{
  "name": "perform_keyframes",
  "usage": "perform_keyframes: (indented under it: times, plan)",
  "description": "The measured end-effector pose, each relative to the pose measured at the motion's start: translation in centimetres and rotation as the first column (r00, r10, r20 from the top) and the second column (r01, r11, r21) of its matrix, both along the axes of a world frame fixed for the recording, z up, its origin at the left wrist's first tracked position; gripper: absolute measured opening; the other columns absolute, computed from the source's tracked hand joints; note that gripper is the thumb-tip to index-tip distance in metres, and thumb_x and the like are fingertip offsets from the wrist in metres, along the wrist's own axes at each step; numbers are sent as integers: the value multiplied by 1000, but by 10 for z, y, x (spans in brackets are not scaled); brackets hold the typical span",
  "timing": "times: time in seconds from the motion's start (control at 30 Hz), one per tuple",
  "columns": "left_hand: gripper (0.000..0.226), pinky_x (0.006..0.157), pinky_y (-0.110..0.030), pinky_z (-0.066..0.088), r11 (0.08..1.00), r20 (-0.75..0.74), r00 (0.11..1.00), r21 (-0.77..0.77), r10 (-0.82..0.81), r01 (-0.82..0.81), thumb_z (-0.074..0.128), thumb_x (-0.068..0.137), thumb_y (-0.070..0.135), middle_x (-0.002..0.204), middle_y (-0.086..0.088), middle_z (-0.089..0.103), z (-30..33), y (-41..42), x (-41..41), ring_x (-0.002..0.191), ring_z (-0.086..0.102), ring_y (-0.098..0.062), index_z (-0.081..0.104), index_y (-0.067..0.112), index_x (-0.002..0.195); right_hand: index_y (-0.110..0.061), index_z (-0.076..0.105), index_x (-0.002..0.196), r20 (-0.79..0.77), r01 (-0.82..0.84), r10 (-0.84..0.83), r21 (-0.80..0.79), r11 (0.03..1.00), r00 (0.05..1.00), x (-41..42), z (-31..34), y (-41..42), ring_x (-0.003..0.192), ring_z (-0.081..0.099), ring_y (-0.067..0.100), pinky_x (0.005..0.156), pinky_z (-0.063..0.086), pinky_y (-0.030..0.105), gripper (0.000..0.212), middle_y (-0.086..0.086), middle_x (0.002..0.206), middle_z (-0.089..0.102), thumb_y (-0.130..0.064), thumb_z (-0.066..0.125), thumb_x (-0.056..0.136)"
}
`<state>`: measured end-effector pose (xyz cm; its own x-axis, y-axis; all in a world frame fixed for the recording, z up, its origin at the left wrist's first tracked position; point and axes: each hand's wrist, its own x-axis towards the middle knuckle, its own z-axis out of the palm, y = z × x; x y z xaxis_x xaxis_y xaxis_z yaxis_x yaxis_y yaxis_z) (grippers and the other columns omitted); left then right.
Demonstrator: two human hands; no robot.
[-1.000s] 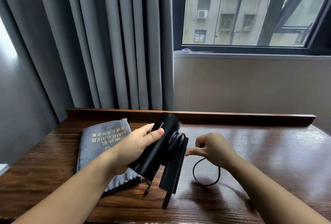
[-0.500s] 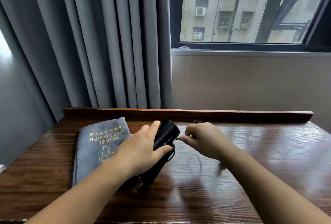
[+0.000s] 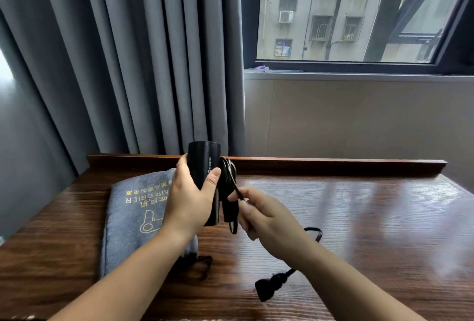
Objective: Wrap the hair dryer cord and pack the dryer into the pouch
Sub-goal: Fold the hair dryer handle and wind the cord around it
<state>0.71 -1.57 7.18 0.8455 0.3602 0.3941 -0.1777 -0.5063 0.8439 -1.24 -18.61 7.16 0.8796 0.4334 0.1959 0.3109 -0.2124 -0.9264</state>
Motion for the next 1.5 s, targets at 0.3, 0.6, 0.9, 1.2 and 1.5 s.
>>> perform_keyframes:
  times: [0.3, 0.6, 0.9, 1.2, 1.5]
  plan:
    - [45, 85, -45, 58, 643, 2, 995, -763, -100, 66, 60, 90, 51, 114, -10, 71, 11, 11, 10, 102, 71, -26, 57, 19, 121, -21, 61, 107, 49, -40, 45, -88, 995, 998, -10, -28, -7, 48, 40, 2, 52, 33, 16, 21, -6, 57, 49, -20, 41, 104]
    - [48, 104, -46, 46, 428, -84, 799, -875, -596, 227, 62, 86, 46, 118, -14, 70, 21, 23, -4, 108, 65, -30, 71, 9, 115, -21, 71, 76, -108, 19, -38, -173, 985, 993, 24, -32, -38, 50, 34, 13, 45, 28, 20, 30, 0, 55, 42, -32, 55, 98]
    - [35, 85, -38, 56, 711, -437, 567, -328, -698, 623, 62, 90, 44, 113, -8, 73, 30, 29, -24, 99, 70, -22, 65, 24, 118, -11, 51, 59, 273, 269, -98, -709, 652, 957, 59, -11, -63, 52, 40, 14, 50, 27, 32, 78, -2, 50, 45, -88, 61, 50]
    - [51, 88, -35, 53, 681, -570, 749, 401, -338, 613, 56, 77, 71, 104, 15, 65, 23, 25, -14, 95, 63, -5, 49, 42, 118, -22, 46, 52, 402, 378, -86, -739, 558, 912, 60, 24, -72, 54, 43, 8, 48, 32, 29, 56, -5, 53, 47, -69, 70, 69]
    - [72, 92, -47, 50, 907, -291, 955, 384, -60, 174, 56, 82, 64, 122, 0, 54, 4, 16, 1, 111, 58, -27, 30, 32, 141, -14, 63, 86, 448, 301, -9, -585, 753, 894, 9, 36, -20, 70, 57, 20, 64, 45, 38, 28, 0, 72, 65, -33, 46, 96]
